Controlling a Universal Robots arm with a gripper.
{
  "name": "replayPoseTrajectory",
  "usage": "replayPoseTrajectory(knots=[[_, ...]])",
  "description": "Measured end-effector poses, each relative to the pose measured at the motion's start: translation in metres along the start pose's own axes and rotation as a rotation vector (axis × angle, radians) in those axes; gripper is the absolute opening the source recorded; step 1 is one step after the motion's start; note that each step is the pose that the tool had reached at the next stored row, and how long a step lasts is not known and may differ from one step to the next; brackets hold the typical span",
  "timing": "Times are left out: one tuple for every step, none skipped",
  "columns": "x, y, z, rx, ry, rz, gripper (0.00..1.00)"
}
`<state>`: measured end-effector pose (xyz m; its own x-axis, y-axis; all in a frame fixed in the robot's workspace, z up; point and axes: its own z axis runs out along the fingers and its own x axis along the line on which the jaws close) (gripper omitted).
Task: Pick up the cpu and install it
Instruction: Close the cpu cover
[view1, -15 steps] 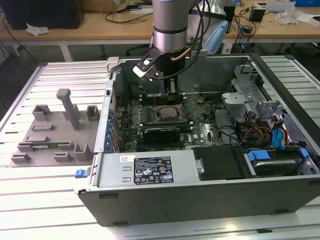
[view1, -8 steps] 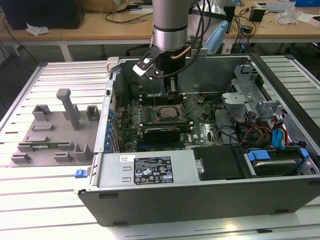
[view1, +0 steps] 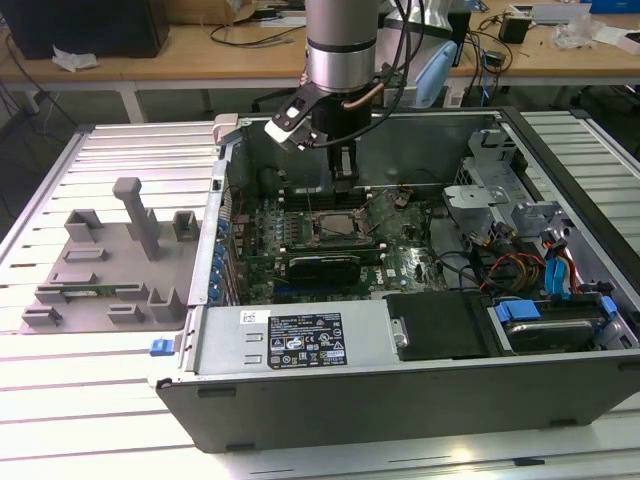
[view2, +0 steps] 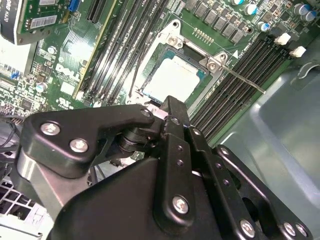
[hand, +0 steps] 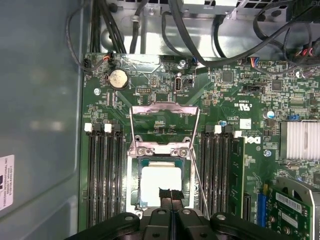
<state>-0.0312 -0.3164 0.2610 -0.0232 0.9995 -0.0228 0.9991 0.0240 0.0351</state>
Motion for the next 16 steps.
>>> replayPoseTrajectory(knots=[[0.0000,0.0000,0.0000,-0.0001,0.0000,0.000,0.11],[0.0000,0.0000,-0.0001,0.0000,-0.0001,0.000,0.11],[0.0000,0.0001,-0.0001,0.0000,-0.0002,0.000,0.11],[-0.0001,0.0009,-0.0002,0.0001,-0.0003,0.000,0.11],[-0.0001,0.0021,-0.0001,0.0002,-0.0004,0.000,0.11],[-0.0002,0.0045,0.0000,0.0001,-0.0002,0.000,0.11],[-0.0003,0.0066,0.0001,0.0001,-0.0002,0.000,0.11],[-0.0004,0.0090,0.0002,0.0002,-0.0002,0.000,0.11],[-0.0006,0.0118,0.0003,0.0004,-0.0002,0.000,0.11],[-0.0007,0.0134,0.0004,0.0005,-0.0001,0.000,0.11],[-0.0007,0.0145,0.0004,0.0006,-0.0001,0.000,0.11],[-0.0007,0.0147,0.0004,0.0005,-0.0002,0.000,0.11],[-0.0007,0.0147,0.0004,0.0006,-0.0002,0.000,0.11],[-0.0007,0.0147,0.0004,0.0006,-0.0002,0.000,0.11],[-0.0007,0.0148,0.0002,0.0006,-0.0002,0.000,0.11],[-0.0007,0.0148,-0.0004,0.0006,-0.0003,0.000,0.11]])
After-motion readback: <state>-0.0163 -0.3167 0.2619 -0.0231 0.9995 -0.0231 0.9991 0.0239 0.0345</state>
